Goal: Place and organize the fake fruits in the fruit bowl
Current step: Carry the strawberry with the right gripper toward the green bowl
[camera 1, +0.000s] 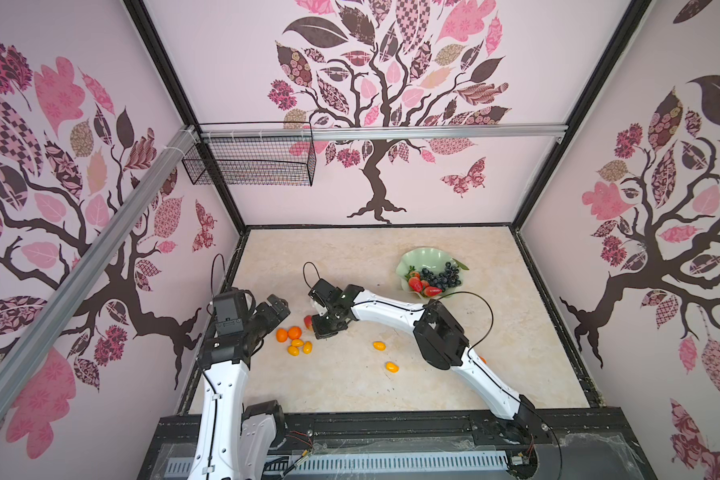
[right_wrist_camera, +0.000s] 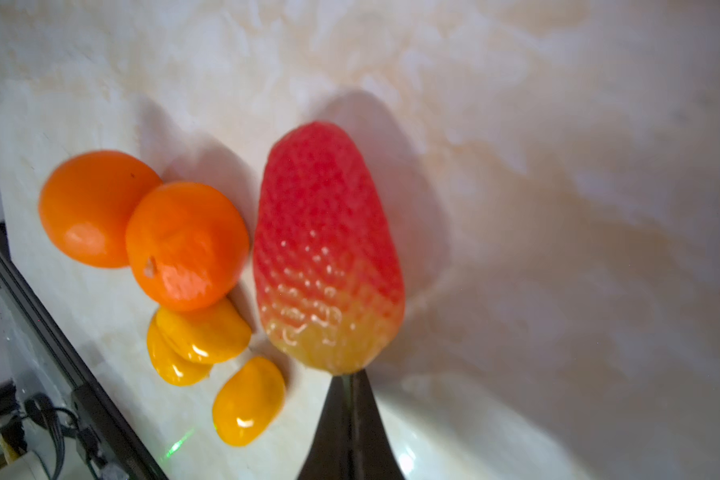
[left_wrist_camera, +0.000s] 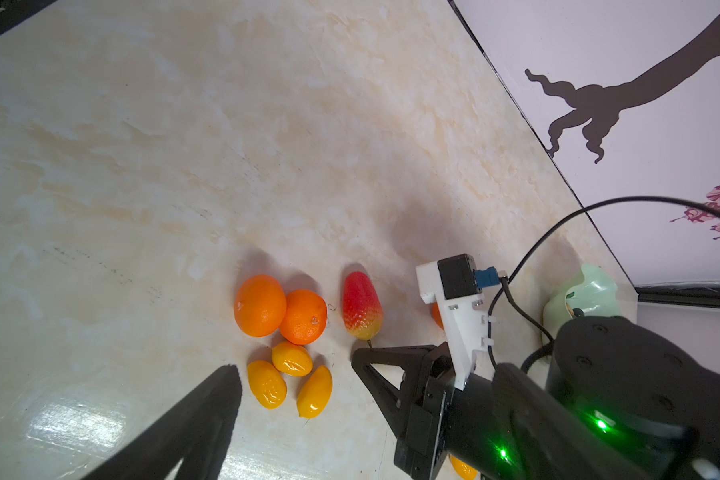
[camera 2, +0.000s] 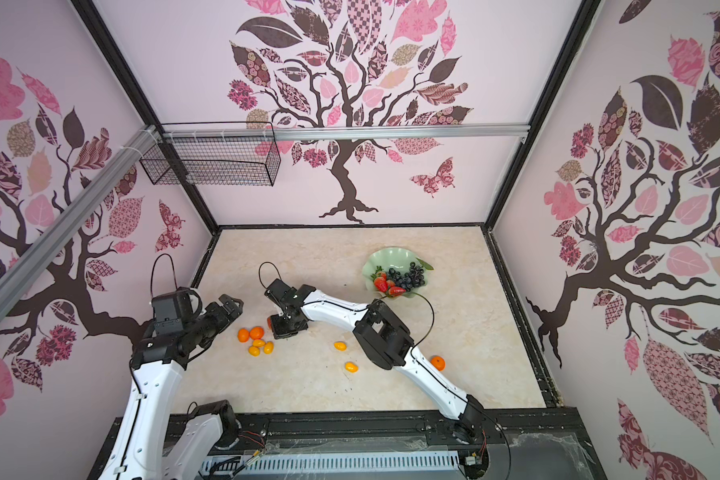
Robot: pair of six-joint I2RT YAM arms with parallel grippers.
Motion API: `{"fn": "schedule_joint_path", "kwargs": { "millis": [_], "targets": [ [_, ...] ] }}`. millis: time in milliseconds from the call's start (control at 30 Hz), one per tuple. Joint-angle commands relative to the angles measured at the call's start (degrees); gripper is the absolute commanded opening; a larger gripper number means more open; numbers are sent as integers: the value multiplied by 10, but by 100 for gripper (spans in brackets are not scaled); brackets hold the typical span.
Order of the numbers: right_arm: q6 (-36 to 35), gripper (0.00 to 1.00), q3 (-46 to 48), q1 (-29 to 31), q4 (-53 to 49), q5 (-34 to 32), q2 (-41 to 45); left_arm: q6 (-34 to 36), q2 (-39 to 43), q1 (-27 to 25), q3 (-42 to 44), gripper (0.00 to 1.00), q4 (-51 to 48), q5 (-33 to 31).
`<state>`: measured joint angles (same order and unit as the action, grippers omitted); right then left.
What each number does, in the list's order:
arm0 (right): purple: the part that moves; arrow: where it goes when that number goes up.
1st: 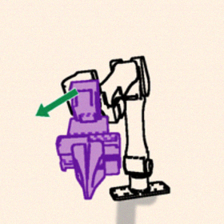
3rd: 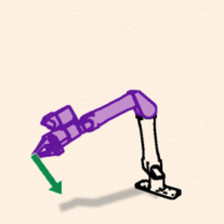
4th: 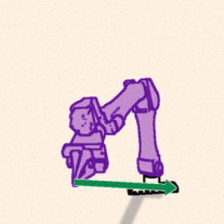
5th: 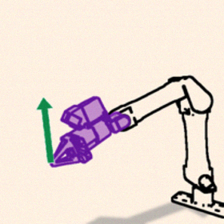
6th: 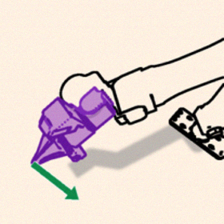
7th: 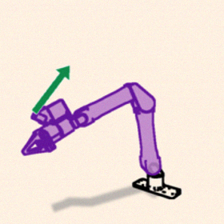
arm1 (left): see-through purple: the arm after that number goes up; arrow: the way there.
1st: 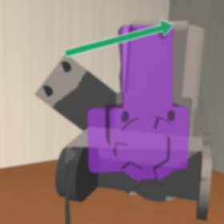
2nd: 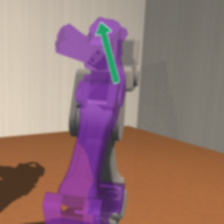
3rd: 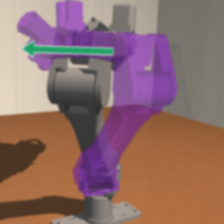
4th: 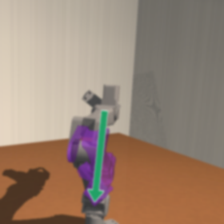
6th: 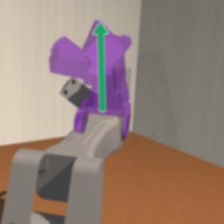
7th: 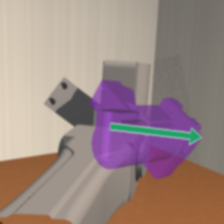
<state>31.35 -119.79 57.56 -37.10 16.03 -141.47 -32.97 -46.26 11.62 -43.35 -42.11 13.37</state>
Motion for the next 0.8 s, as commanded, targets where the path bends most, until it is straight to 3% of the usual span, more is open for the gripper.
{"fn": "schedule_joint_path", "kwargs": {
  "millis": [0, 233, 433, 633, 767],
  "targets": [
    [-23, 0, 67, -2, 47, -38, 104, 8, 14, -7, 19, 98, 29, 11],
    [-26, 0, 256, -14, 125, -108, 241, -8, 33, -92, 37, 98, 56, -17],
    [-18, 0, 413, -59, 166, -145, 379, -11, 12, -184, 29, 98, 79, -42],
    [-43, 0, 510, -121, 143, -186, 493, -10, -63, -362, -9, 98, 123, -146],
    [-83, 0, 553, -165, 119, -205, 543, -5, -151, -448, -49, 98, 164, -165]
  ]
}}
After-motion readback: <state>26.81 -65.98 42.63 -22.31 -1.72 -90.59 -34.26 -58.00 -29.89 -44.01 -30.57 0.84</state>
